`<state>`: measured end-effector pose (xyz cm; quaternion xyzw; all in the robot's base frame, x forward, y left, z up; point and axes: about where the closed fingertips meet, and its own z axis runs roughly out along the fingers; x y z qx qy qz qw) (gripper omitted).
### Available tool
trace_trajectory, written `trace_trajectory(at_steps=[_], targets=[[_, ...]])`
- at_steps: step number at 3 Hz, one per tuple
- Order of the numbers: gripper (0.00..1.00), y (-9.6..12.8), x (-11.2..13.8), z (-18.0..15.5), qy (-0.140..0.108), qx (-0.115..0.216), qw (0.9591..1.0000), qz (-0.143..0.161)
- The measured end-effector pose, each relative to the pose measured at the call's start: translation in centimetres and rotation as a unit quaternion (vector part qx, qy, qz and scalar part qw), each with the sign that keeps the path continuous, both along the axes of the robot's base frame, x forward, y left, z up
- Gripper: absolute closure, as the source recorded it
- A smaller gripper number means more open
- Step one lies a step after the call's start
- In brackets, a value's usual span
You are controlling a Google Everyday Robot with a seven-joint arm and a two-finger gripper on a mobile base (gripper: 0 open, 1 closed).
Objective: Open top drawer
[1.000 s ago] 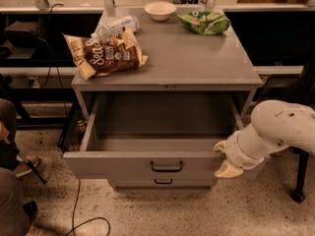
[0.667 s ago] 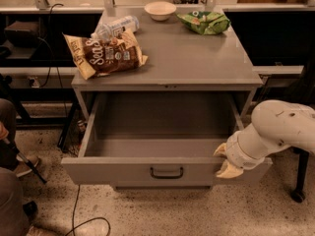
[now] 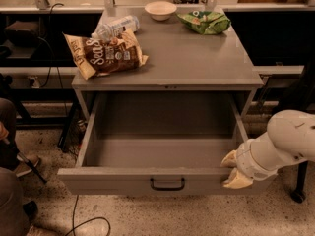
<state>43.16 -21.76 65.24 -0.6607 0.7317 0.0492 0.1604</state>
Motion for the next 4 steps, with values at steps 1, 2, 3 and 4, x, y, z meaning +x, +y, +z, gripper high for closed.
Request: trace_trajectory(at_steps=[1,2,3,4], targets=[[1.00,-1.13,-1.80,0.06,-0.006,0.010,0.9995,-0.028],[0.84,-0.91,-1.73,0.06,-0.006,0.010,0.9995,-0.028],[0.60,-0.85,-1.74,0.10,-0.006,0.009,0.9996,-0.027],[0.37,-0.78,-1.76,0.14,-0.006,0.009,0.9996,-0.026]])
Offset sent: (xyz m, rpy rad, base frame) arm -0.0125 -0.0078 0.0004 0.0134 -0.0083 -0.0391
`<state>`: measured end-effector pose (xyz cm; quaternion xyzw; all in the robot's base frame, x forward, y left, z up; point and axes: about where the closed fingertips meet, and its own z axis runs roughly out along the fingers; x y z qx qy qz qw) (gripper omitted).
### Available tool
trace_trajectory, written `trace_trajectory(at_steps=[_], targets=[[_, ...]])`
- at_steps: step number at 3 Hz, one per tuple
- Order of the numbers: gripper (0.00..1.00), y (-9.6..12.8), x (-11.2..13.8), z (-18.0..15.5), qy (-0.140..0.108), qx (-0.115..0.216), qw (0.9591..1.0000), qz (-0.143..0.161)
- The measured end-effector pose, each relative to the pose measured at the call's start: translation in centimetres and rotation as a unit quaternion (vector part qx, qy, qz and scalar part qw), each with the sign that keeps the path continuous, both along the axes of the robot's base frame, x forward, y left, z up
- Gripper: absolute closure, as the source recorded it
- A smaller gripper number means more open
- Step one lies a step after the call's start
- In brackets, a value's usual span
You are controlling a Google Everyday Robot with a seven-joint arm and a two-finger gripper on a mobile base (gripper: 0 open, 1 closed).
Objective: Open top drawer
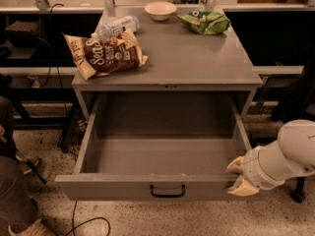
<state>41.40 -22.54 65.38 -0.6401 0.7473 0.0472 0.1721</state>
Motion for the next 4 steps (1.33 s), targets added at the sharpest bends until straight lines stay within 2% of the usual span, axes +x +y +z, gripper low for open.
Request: trace_trajectory(at_steps=[1,2,3,4], targets=[[0.12,0.1,0.0,0.0,0.000,-0.001,1.0000,0.001],[0.00,-0.8,0.3,1.3,-0.016,0.001,0.9999,-0.004],[0.00,-3.8,1.7,5.4,-0.054,-0.011,0.9983,-0.016],[0.00,-7.7,4.2,9.6,-0.086,-0.025,0.9949,-0.046]])
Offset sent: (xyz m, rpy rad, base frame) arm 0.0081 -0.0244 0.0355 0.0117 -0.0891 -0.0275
